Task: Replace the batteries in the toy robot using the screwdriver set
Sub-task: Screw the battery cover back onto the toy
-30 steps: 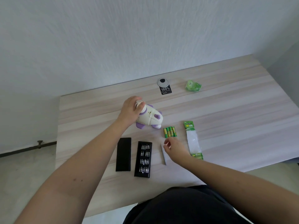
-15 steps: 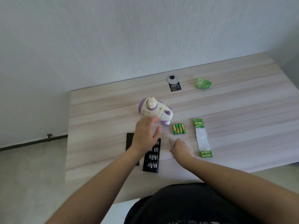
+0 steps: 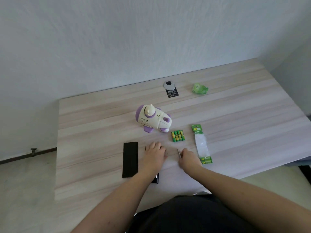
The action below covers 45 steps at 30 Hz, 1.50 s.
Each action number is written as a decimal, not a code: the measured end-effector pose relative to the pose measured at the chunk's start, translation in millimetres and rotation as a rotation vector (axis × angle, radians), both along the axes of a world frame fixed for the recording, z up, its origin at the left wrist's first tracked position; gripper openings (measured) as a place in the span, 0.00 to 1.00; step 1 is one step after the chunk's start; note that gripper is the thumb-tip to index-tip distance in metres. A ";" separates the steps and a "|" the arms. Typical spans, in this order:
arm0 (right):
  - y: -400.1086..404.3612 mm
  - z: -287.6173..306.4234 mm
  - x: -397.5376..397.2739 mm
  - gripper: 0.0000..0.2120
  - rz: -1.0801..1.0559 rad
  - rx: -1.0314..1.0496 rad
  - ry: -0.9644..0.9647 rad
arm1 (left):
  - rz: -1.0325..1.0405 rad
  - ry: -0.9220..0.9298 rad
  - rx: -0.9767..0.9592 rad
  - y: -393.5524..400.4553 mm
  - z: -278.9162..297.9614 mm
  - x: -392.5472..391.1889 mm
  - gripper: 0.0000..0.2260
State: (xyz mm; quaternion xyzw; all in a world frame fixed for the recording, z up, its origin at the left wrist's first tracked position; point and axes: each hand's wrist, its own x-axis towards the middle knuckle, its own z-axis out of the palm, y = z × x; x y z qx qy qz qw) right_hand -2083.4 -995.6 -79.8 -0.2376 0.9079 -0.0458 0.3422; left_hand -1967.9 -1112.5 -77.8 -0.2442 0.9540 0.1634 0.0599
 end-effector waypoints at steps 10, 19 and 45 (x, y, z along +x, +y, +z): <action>5.9 2.9 -4.3 0.09 0.058 -0.030 -0.008 | 0.181 -0.020 0.080 2.7 -6.2 -13.6 0.10; 2.7 16.1 -13.4 0.09 0.045 -0.097 -0.033 | 0.247 -0.041 0.088 7.0 -15.2 -20.6 0.08; -33.8 206.9 -14.8 0.02 -0.268 -0.925 -0.351 | 0.656 0.858 0.856 -34.9 183.5 -23.8 0.12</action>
